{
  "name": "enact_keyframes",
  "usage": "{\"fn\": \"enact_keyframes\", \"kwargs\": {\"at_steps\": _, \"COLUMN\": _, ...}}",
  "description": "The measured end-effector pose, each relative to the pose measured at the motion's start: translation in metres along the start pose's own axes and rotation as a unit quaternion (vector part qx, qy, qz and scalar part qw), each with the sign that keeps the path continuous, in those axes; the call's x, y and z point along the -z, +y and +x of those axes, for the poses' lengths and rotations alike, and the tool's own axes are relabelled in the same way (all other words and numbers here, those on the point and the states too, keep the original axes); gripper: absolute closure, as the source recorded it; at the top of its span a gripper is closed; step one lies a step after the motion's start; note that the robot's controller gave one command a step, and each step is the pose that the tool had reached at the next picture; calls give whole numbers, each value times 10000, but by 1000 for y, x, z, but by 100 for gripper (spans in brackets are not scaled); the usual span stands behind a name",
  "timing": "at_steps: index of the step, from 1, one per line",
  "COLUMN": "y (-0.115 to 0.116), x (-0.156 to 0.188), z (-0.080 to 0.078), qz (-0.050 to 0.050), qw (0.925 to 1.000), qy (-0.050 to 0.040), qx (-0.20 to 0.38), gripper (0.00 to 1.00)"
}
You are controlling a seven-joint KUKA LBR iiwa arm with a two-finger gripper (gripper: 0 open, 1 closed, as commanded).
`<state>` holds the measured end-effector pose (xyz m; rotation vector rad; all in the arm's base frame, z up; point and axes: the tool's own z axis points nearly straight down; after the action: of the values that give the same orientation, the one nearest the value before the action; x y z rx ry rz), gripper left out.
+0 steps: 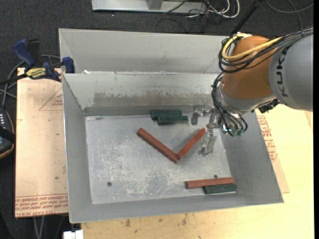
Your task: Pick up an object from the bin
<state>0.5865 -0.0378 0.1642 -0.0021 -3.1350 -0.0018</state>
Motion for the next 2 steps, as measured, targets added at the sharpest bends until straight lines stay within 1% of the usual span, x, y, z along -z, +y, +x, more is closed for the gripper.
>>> {"fn": "enact_keyframes", "kwargs": {"at_steps": 1, "y": -24, "x": -98, "z": -23, "qz": 1, "qw": 9980, "qy": -13, "qx": 627, "gripper": 0}}
{"fn": "enact_keyframes", "kwargs": {"at_steps": 2, "y": -23, "x": -94, "z": -25, "qz": 4, "qw": 9980, "qy": -42, "qx": 632, "gripper": 100}}
